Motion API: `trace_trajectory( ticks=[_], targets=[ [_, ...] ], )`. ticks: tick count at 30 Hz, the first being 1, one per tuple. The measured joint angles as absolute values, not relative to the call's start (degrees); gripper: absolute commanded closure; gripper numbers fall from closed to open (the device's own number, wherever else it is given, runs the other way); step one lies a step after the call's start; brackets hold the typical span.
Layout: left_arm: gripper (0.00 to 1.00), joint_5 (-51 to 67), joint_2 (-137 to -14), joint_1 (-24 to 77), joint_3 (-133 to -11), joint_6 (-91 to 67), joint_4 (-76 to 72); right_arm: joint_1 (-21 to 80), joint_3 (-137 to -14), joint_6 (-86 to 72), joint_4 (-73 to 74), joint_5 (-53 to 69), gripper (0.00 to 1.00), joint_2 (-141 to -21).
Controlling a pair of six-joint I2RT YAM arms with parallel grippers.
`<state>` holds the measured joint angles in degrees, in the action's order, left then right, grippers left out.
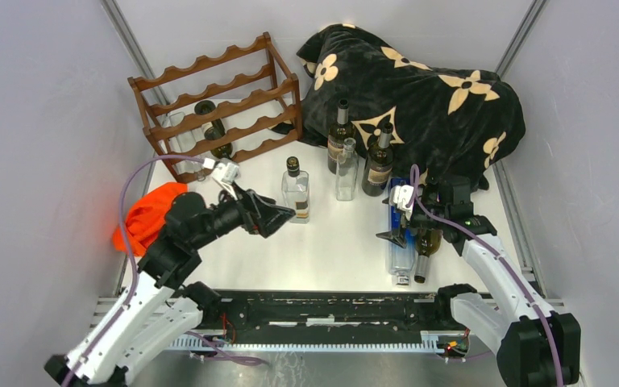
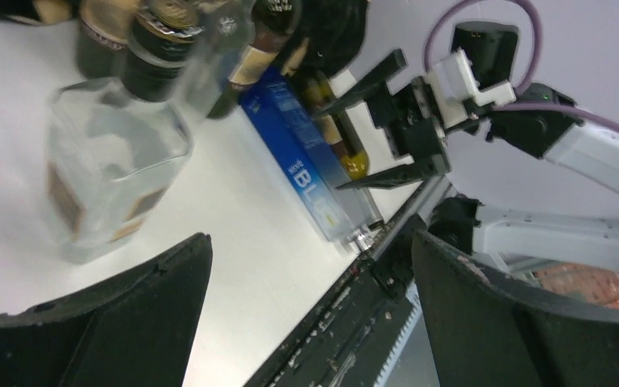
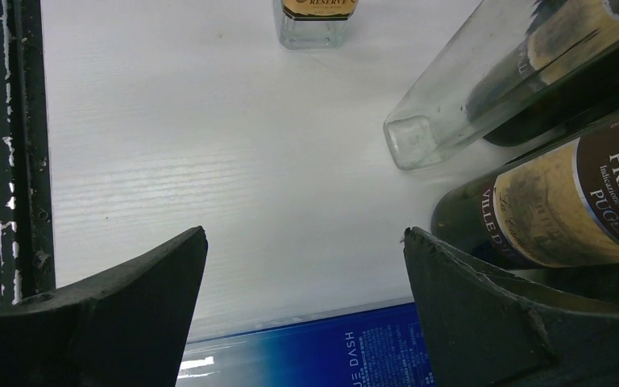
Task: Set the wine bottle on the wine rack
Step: Pick up the wine bottle from the center of the board.
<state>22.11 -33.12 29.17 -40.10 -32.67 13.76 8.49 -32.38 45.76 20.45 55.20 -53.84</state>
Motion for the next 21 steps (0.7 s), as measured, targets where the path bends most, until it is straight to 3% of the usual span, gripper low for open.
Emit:
trace_trajectory(
  ticks=[8, 21],
  targets=[
    [0.00, -2.6, -45.2, 58.9, -54.4, -28.9, 22.3, 8.5, -32.4, 46.4, 20.4, 54.4, 0.02, -54.1],
    [0.00, -19.3, -51.6, 60.2, -60.2, -26.0, 30.6, 8.4, -32.4, 46.8, 20.5, 53.7, 0.02, -54.3]
  ],
)
